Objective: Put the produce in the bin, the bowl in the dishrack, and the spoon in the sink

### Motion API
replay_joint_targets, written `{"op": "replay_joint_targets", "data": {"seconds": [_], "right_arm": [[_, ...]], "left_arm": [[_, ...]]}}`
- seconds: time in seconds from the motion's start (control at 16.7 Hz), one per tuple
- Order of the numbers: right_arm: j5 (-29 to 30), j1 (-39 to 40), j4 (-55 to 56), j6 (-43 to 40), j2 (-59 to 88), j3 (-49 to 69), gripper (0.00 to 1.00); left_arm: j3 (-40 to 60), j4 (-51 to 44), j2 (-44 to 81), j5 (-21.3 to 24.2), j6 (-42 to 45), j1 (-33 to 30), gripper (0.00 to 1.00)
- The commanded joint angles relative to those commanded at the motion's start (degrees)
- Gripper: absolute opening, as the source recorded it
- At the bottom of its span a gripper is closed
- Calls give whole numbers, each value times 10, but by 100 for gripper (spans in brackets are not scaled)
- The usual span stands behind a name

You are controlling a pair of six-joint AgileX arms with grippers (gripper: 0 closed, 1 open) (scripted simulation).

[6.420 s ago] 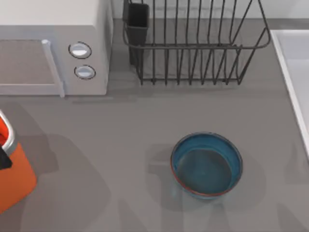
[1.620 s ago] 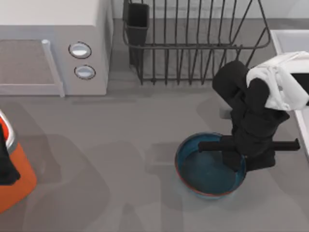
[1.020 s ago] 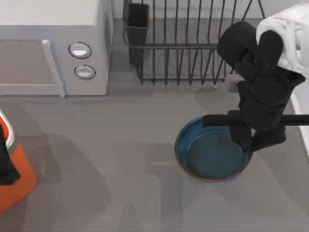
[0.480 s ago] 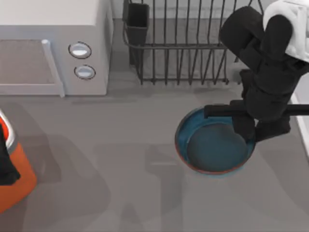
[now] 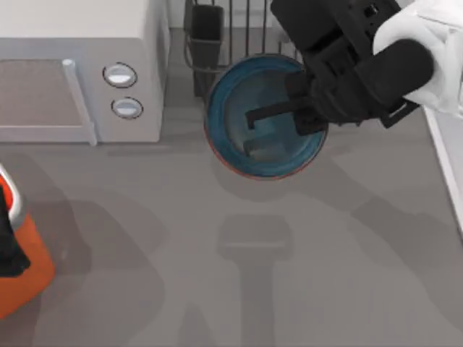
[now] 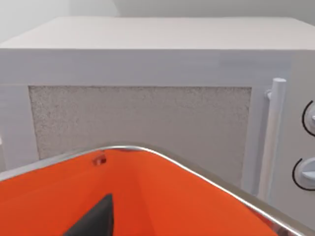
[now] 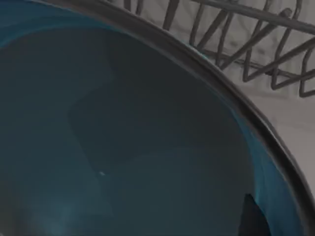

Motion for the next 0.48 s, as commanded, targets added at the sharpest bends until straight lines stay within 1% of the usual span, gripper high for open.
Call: {"op": "replay_joint_targets", "data": {"seconds": [0.3, 0.48], "right_arm": [[211, 96, 253, -101, -70, -2, 0], [311, 141, 362, -152, -109, -6, 0]], "left_arm": [[0, 0, 0, 0, 0, 0, 100], [0, 0, 0, 0, 0, 0, 100]]}}
